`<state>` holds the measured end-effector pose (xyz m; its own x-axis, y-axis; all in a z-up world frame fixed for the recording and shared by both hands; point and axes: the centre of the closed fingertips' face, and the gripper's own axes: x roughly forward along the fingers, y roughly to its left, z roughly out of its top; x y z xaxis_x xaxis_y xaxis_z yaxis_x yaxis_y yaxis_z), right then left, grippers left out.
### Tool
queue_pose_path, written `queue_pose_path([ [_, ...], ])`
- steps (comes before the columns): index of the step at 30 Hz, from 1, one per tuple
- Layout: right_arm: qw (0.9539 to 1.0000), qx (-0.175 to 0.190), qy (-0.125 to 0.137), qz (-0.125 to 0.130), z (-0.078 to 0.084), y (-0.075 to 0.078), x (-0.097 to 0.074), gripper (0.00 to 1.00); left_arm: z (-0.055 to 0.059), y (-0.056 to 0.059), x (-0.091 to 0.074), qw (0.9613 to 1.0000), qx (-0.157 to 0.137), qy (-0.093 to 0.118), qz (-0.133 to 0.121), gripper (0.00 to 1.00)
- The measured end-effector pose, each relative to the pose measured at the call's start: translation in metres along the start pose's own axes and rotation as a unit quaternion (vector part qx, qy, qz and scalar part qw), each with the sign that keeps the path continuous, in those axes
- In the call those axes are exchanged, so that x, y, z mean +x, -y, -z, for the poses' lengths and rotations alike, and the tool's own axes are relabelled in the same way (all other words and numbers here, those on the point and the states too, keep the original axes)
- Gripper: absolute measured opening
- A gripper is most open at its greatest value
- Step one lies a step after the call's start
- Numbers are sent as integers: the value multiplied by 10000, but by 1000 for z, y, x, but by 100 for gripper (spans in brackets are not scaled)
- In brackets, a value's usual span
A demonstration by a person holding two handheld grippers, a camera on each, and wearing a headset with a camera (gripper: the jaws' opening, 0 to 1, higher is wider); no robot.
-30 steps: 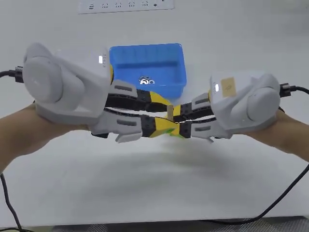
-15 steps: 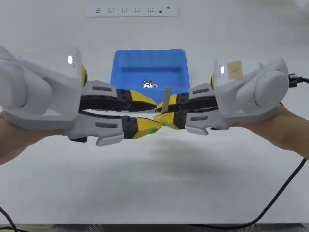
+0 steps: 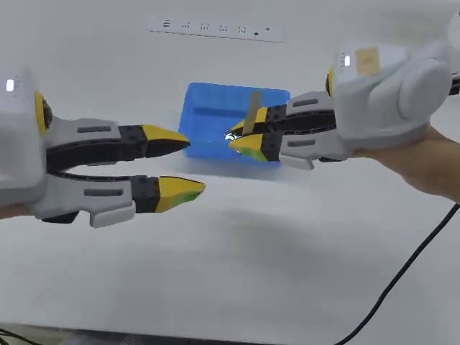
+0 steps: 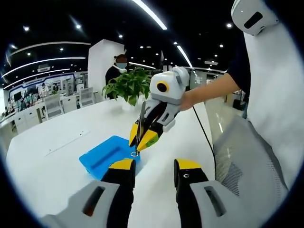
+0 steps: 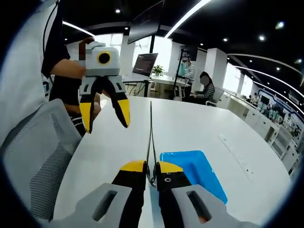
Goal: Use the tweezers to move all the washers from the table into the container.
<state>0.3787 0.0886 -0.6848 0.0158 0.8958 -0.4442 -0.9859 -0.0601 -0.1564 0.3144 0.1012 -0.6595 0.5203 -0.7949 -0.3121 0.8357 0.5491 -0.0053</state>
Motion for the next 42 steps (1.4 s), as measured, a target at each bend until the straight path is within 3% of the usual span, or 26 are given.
queue_pose_path([
  [10, 9998, -39, 61, 170, -9, 37, 13, 9, 3, -10, -24, 9988, -186, -1, -444, 62],
  [20, 9998, -24, -53, 187, 3, 62, 31, 9, 10, -36, -37, 9921, -447, 52, -1175, 100],
  [24, 9998, 21, -139, 117, 15, 65, 41, 9, 15, -39, -38, 9917, -451, -101, -1198, 100],
  [33, 9993, 166, -336, -10, 45, 65, 67, 9, 20, -43, -42, 9901, -527, -177, -1290, 100],
  [36, 9992, 235, -328, -26, 50, 64, 71, 9, 26, -43, -45, 9895, -522, -304, -1312, 100],
  [42, 9988, 232, -436, 0, 60, 61, 73, 10, 30, -43, -46, 9886, -581, -350, -1344, 100],
])
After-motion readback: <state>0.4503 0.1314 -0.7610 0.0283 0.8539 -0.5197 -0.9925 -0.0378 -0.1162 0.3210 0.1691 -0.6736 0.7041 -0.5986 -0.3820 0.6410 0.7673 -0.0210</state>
